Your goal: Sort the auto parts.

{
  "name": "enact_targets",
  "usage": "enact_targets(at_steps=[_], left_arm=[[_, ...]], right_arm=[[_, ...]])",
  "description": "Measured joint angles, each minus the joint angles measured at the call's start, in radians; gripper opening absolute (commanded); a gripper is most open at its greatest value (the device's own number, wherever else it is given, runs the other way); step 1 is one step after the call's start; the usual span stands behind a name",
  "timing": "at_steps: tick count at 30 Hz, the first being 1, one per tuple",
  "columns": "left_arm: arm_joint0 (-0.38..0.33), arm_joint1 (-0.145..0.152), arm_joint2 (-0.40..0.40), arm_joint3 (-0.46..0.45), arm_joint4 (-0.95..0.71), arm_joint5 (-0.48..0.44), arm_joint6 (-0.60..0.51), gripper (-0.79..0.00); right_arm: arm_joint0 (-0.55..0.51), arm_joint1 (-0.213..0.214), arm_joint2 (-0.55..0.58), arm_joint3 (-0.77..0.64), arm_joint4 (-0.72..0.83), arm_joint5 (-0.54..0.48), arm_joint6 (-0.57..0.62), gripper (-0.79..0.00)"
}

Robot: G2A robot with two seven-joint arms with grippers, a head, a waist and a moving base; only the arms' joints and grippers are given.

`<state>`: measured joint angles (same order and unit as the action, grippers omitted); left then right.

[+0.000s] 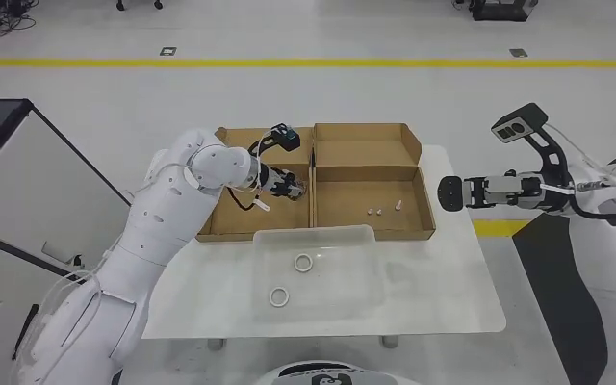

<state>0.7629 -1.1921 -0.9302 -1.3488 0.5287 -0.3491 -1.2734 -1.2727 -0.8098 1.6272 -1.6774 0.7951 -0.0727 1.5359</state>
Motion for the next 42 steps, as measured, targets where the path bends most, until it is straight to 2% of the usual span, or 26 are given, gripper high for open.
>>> enact_targets(at_steps=[8, 13, 20, 29, 42], left_arm=[[0.007, -0.002, 0.02, 0.006, 0.032, 0.02, 0.009, -0.785], [-0.04, -0.022, 0.086, 0.089, 0.09, 0.091, 0.013, -0.785], [-0.144, -0.082, 0.219, 0.286, 0.135, 0.149, 0.026, -0.785], [-0.226, -0.161, 0.333, 0.483, 0.131, 0.163, 0.065, -0.785], [-0.282, -0.251, 0.409, 0.688, 0.107, 0.131, 0.104, -0.785]], right_arm=[[0.0, 0.0, 0.0, 0.0, 0.0, 0.0, 0.0, 0.0], [0.0, 0.0, 0.0, 0.0, 0.0, 0.0, 0.0, 0.0], [0.0, 0.0, 0.0, 0.0, 0.0, 0.0, 0.0, 0.0], [0.0, 0.0, 0.0, 0.0, 0.0, 0.0, 0.0, 0.0], [0.0, 0.0, 0.0, 0.0, 0.0, 0.0, 0.0, 0.0]])
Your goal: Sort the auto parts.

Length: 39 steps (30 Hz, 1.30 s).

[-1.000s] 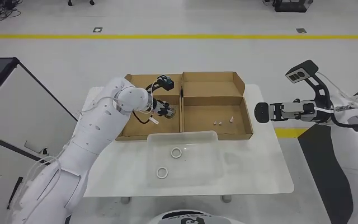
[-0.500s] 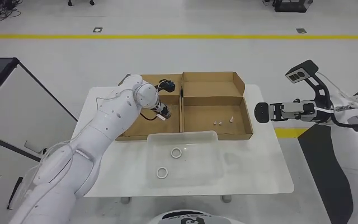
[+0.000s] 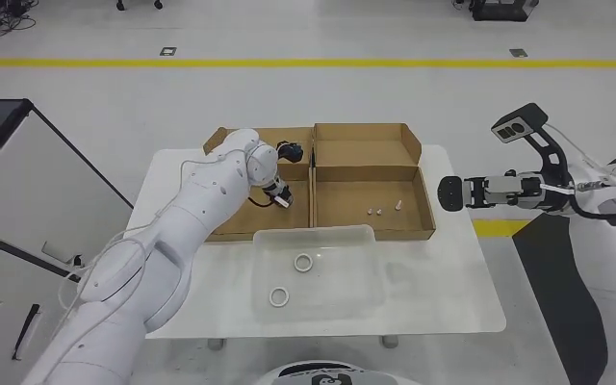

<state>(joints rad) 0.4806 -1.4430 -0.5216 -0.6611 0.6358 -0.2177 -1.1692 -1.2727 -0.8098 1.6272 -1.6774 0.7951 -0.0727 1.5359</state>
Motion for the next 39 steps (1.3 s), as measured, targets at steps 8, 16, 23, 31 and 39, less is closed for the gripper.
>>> enact_targets(at_steps=[8, 16, 23, 31, 39], left_arm=[[-0.02, -0.051, 0.028, 0.109, -0.011, -0.023, 0.018, -0.754], [-0.039, -0.086, 0.037, 0.187, -0.023, -0.057, 0.031, 0.0], [-0.057, -0.101, 0.029, 0.243, -0.034, -0.102, 0.043, 0.0], [-0.098, -0.085, -0.002, 0.259, -0.037, -0.175, 0.069, 0.0], [-0.122, -0.018, -0.05, 0.124, 0.003, -0.289, 0.031, 0.0]], right_arm=[[0.0, 0.0, 0.0, 0.0, 0.0, 0.0, 0.0, 0.0], [0.0, 0.0, 0.0, 0.0, 0.0, 0.0, 0.0, 0.0], [0.0, 0.0, 0.0, 0.0, 0.0, 0.0, 0.0, 0.0], [0.0, 0.0, 0.0, 0.0, 0.0, 0.0, 0.0, 0.0], [0.0, 0.0, 0.0, 0.0, 0.0, 0.0, 0.0, 0.0]])
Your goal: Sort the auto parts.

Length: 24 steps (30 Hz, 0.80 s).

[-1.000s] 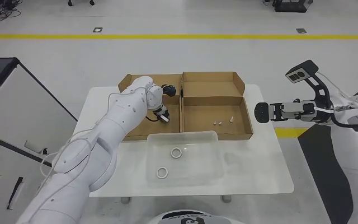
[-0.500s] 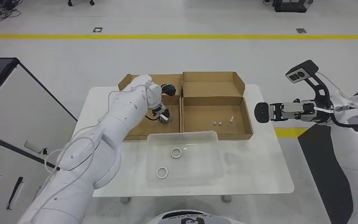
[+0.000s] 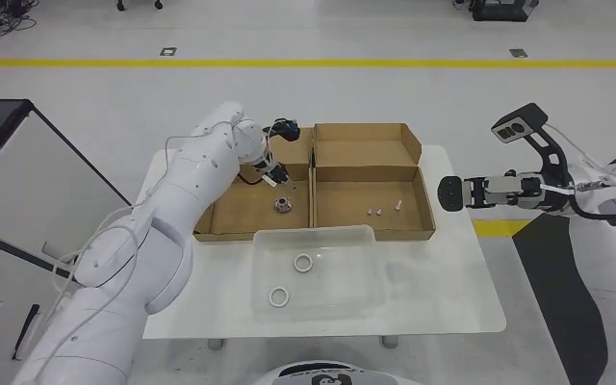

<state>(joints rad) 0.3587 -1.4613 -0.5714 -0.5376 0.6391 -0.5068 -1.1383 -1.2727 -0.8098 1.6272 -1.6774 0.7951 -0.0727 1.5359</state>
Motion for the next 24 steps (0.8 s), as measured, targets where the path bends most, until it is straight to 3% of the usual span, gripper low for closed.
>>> enact_targets(at_steps=[4, 7, 11, 14, 19, 24], left_arm=[[0.04, 0.057, -0.039, -0.177, 0.047, -0.035, -0.051, 0.0], [0.112, 0.112, -0.093, -0.38, 0.076, -0.02, -0.122, 0.0], [0.27, 0.196, -0.182, -0.733, 0.129, 0.031, -0.209, 0.0], [0.374, 0.249, -0.218, -0.944, 0.155, 0.063, -0.238, 0.0], [0.463, 0.313, -0.252, -1.143, 0.125, 0.077, -0.252, 0.0], [0.467, 0.338, -0.234, -1.186, 0.086, 0.075, -0.25, 0.0]], right_arm=[[0.0, 0.0, 0.0, 0.0, 0.0, 0.0, 0.0, 0.0], [0.0, 0.0, 0.0, 0.0, 0.0, 0.0, 0.0, 0.0], [0.0, 0.0, 0.0, 0.0, 0.0, 0.0, 0.0, 0.0], [0.0, 0.0, 0.0, 0.0, 0.0, 0.0, 0.0, 0.0], [0.0, 0.0, 0.0, 0.0, 0.0, 0.0, 0.0, 0.0], [0.0, 0.0, 0.0, 0.0, 0.0, 0.0, 0.0, 0.0]])
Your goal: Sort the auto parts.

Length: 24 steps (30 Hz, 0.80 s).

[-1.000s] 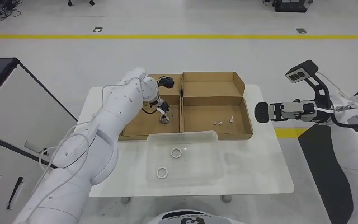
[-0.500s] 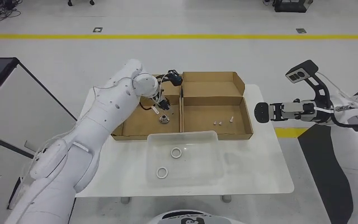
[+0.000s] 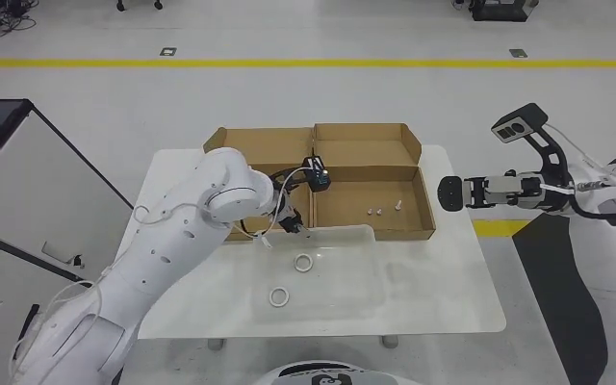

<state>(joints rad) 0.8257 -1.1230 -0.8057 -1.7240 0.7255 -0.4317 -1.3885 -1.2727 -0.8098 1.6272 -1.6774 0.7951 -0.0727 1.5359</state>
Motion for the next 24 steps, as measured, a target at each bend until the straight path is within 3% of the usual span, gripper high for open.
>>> enact_targets(at_steps=[12, 16, 24], left_arm=[[0.009, 0.001, 0.025, -0.025, 0.048, -0.01, 0.011, 0.0], [-0.031, 0.007, 0.128, -0.05, 0.073, -0.013, 0.013, 0.0], [-0.205, 0.018, 0.381, -0.053, -0.039, 0.03, -0.03, 0.0]], right_arm=[[0.0, 0.0, 0.0, 0.0, 0.0, 0.0, 0.0, 0.0], [0.0, 0.0, 0.0, 0.0, 0.0, 0.0, 0.0, 0.0], [0.0, 0.0, 0.0, 0.0, 0.0, 0.0, 0.0, 0.0]])
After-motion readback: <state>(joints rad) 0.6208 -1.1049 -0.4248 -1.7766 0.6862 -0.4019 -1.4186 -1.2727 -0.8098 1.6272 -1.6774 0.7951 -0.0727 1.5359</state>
